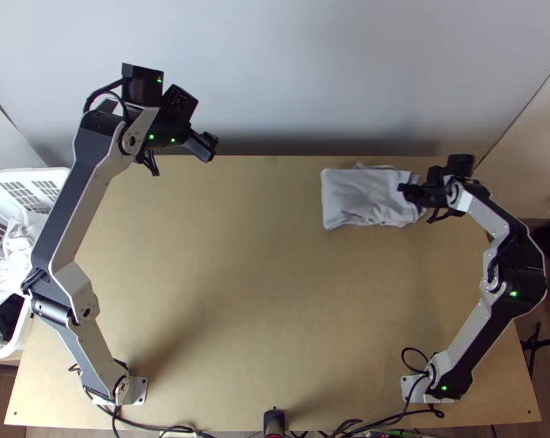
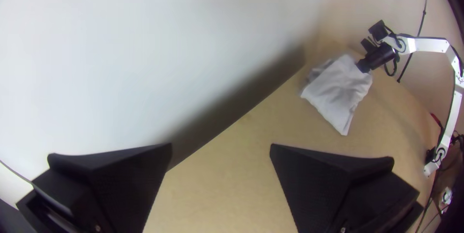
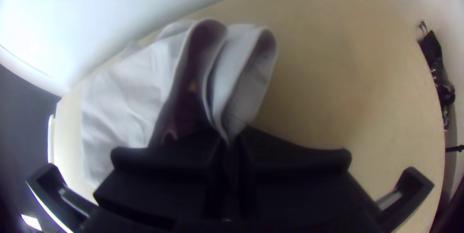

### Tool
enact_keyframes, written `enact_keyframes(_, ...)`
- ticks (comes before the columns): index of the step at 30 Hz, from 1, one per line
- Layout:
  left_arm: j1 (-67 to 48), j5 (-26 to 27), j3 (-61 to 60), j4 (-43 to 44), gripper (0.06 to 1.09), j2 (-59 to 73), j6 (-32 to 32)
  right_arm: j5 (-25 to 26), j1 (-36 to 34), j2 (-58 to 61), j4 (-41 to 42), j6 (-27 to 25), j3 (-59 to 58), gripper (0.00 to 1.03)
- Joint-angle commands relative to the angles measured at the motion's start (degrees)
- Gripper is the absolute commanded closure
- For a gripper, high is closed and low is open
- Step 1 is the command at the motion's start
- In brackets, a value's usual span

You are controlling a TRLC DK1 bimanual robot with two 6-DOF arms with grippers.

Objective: Fold the t-shirt

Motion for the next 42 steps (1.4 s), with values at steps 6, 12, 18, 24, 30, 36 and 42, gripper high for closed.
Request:
enact_keyframes(6, 1.43, 0.01, -0.34, -0.08, 0.1, -1.11, 0.65, 2.87, -7.29, 3.31, 0.41, -1.55, 2.45, 1.0)
enact_keyframes(12, 2.22, 0.01, -0.34, -0.17, 0.1, -1.2, 1.26, 3.93, -10.1, 3.22, 0.41, -1.55, 2.36, 1.0)
enact_keyframes(18, 2.84, 0.01, -0.34, -0.08, 0.1, -1.29, 1.7, 5.77, -13.18, 2.69, -0.12, -1.55, 1.84, 1.0)
enact_keyframes(24, 3.1, 0.09, -0.34, 0.09, 0.1, -1.02, 1.52, 6.21, -14.15, 1.02, -0.38, -1.82, 0.69, 1.0)
enact_keyframes(30, 3.19, 0.09, -1.48, 0.09, 0.1, -2.34, 0.21, 6.13, -13.09, -7.77, -1.08, -2.52, -4.4, 0.04)
enact_keyframes(36, 3.19, 0.27, -3.68, 0.09, 0.1, -3.31, -1.29, 6.21, -7.03, -22.18, -0.56, -3.66, -9.5, 0.05)
enact_keyframes(42, 3.02, 0.36, -18.44, 10.38, 0.1, -9.55, -1.55, 6.48, 1.5, -35.19, -0.64, -3.4, -11.96, 0.05)
